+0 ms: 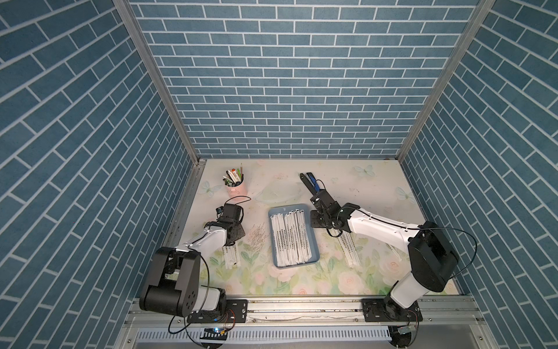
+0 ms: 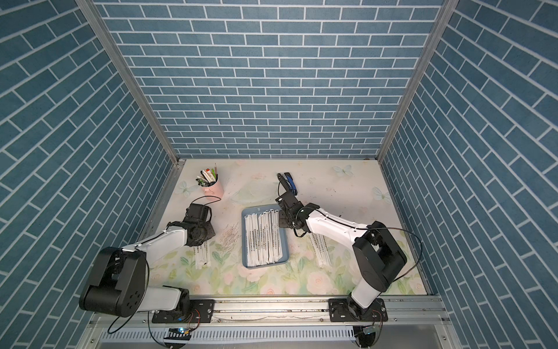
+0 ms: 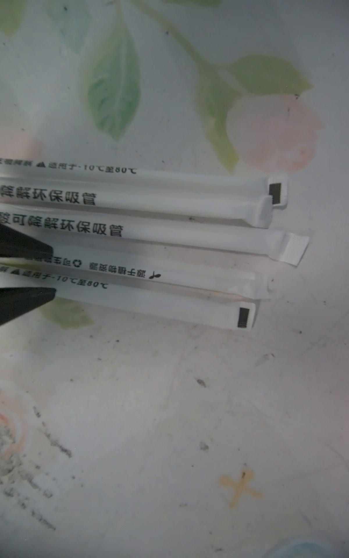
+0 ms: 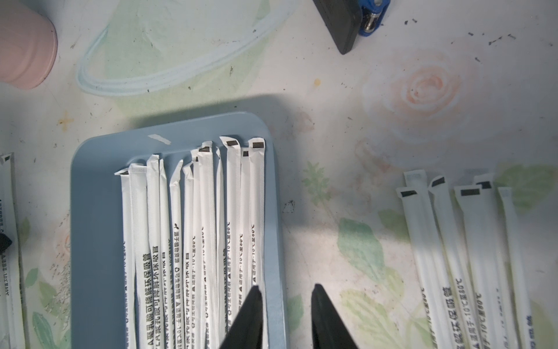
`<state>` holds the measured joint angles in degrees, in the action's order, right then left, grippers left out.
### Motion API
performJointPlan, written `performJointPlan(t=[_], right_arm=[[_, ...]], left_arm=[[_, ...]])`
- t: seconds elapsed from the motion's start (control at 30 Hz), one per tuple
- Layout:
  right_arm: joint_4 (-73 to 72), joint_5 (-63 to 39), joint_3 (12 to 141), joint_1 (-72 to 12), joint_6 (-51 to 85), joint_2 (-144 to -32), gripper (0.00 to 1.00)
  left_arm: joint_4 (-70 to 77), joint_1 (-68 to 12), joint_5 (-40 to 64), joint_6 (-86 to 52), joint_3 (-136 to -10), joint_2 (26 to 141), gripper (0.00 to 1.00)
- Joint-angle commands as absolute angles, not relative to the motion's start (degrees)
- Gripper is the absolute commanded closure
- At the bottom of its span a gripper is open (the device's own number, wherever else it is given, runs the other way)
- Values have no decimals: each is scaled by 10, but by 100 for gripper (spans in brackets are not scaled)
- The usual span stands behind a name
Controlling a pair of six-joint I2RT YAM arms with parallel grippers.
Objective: Put the straws into the storage box
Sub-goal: Pick up the straw from the center of the board.
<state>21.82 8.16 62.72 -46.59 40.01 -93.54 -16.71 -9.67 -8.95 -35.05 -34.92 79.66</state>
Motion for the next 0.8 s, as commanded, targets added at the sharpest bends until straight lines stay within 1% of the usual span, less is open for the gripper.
performJointPlan(t=[0.0,0.37,0.57,0.67,0.77], right_arm=[[218,85,622,-467,385,-934,71],[217,87,619,-467,386,-931,71],[218,88,618,-467,385,-930,71],[217,87,618,-467,385,-931,71],[216,86,620,-467,385,-934,71]], left_arm=[[-168,-105,-96,-345,-349,811,78],[-186,-119,-114,-346,-361,816,76],[-206,-119,-125,-353,-376,773,71],[-196,-119,-107,-347,-378,767,71],[-184,-120,-92,-346,-371,784,73]])
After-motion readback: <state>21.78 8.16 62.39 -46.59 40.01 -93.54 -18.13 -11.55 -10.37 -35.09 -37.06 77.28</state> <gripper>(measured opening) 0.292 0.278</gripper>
